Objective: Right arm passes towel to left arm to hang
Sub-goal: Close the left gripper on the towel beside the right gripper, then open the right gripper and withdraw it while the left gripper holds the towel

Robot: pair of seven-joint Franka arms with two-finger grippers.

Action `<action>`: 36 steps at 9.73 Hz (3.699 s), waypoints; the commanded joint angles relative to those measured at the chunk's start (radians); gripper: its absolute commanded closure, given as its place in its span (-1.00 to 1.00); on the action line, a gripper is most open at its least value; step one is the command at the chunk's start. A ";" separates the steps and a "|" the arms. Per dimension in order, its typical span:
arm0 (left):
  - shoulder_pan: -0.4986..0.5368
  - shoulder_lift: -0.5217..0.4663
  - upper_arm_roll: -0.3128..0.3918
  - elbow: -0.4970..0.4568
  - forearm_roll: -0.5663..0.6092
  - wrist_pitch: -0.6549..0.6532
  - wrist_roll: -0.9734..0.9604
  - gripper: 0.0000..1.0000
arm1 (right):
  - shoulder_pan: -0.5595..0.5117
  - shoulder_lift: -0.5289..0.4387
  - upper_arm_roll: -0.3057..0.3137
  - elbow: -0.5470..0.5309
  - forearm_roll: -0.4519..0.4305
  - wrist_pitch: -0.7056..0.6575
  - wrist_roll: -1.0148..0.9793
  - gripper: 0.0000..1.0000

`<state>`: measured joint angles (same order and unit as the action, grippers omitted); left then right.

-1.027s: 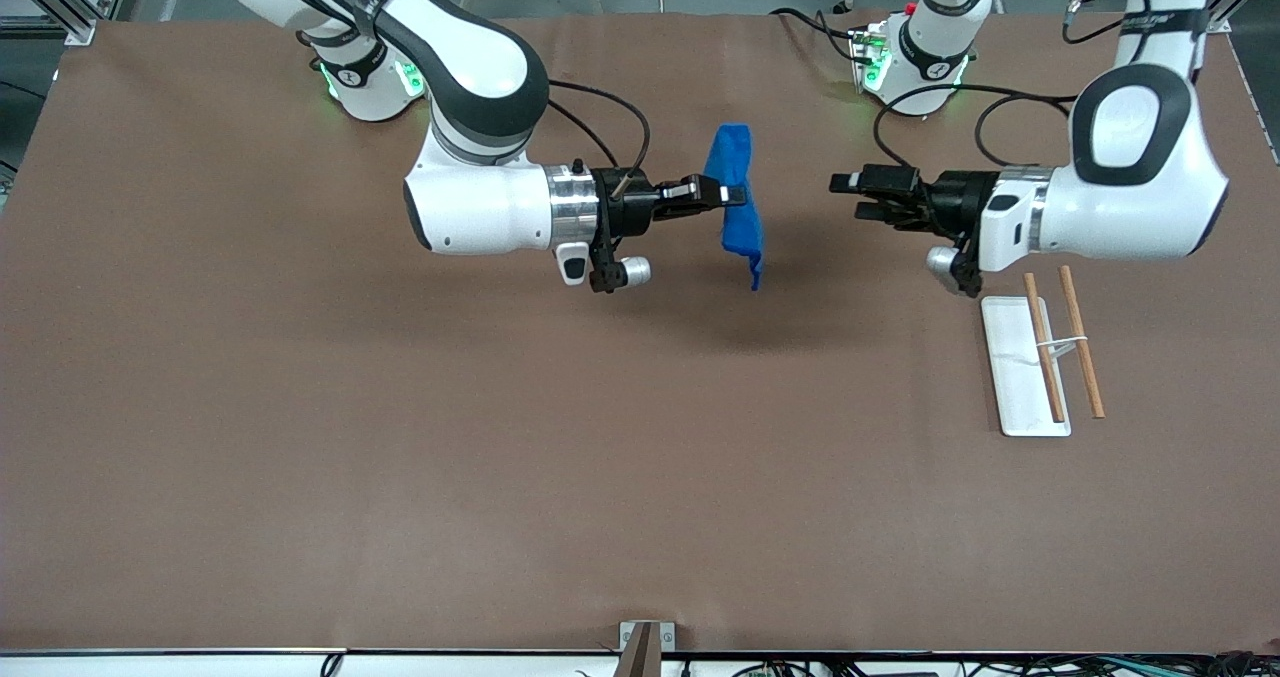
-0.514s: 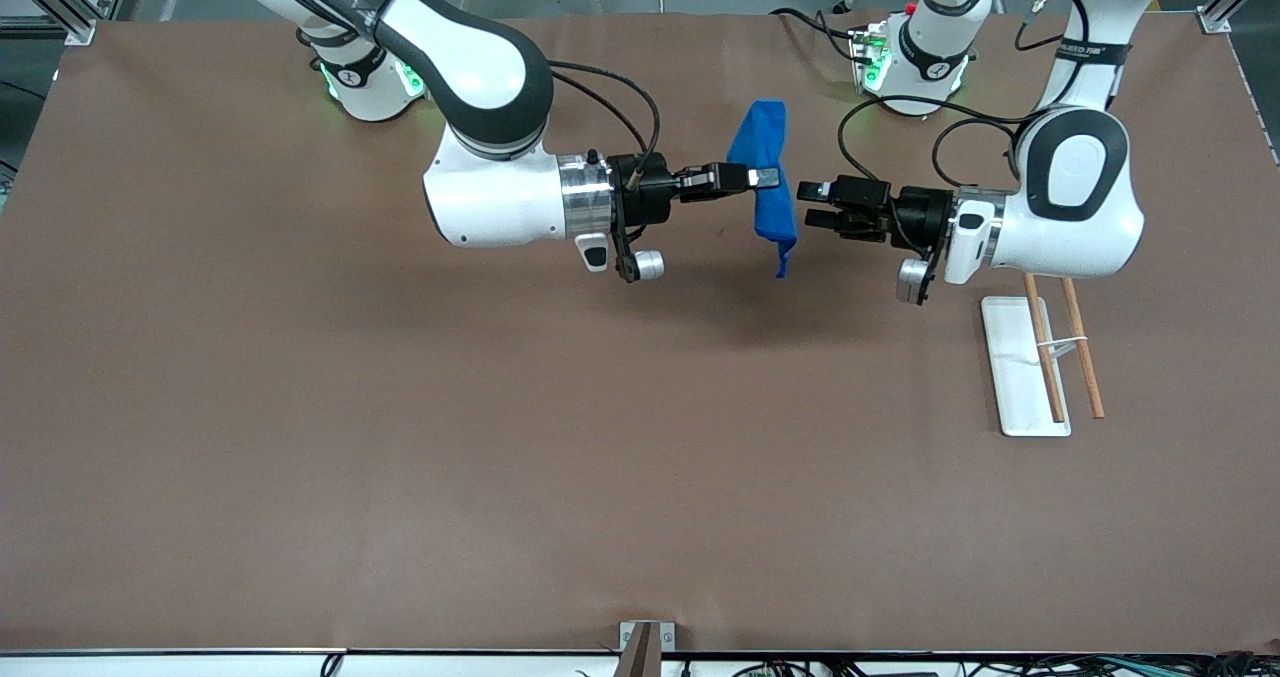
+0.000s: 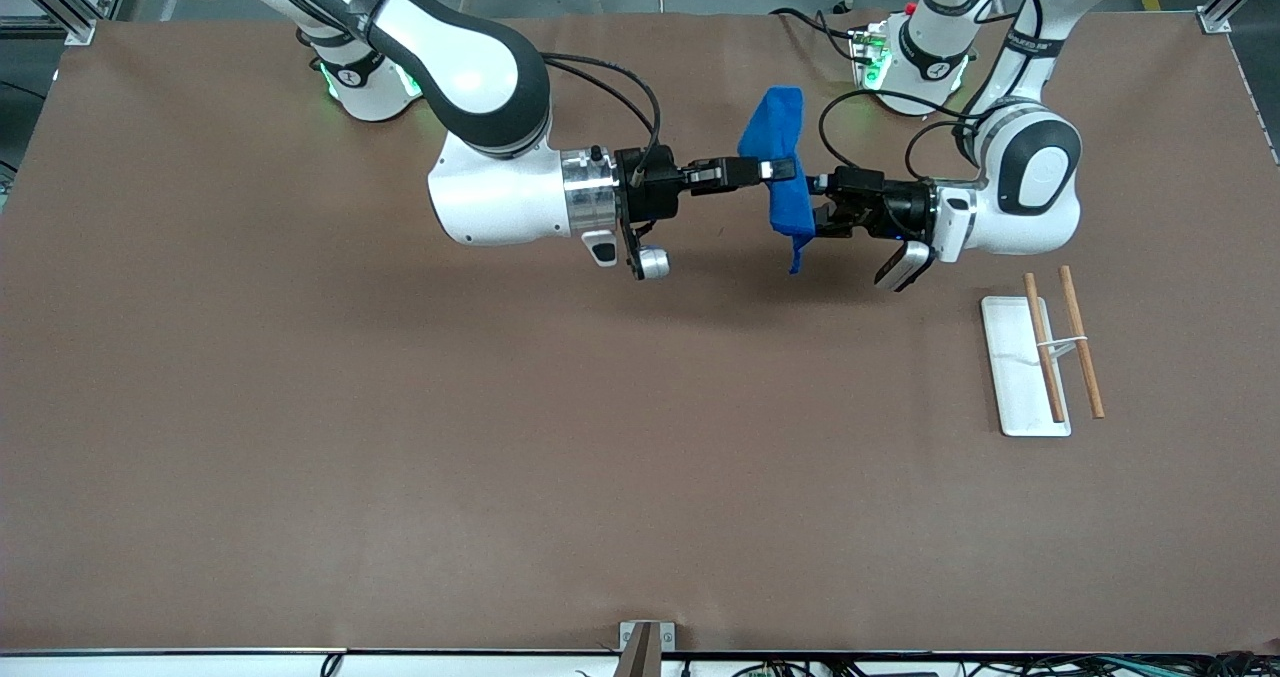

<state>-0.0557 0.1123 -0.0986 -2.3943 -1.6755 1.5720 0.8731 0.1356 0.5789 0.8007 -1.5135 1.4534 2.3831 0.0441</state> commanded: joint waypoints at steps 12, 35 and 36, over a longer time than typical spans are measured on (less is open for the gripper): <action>0.050 0.056 -0.070 -0.086 -0.268 -0.096 0.230 -0.86 | 0.004 0.015 0.009 0.026 0.025 0.048 -0.027 0.98; 0.155 -0.034 -0.066 0.078 0.234 0.133 -0.007 1.00 | -0.050 -0.286 -0.420 -0.145 -1.028 -0.203 0.175 -1.00; 0.155 -0.051 -0.050 0.111 0.343 0.150 -0.069 1.00 | -0.050 -0.292 -0.482 -0.146 -1.147 -0.231 0.190 -1.00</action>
<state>0.0990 0.0709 -0.1602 -2.3091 -1.4410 1.6788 0.8590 0.0837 0.3361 0.3733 -1.6116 0.4225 2.1708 0.2038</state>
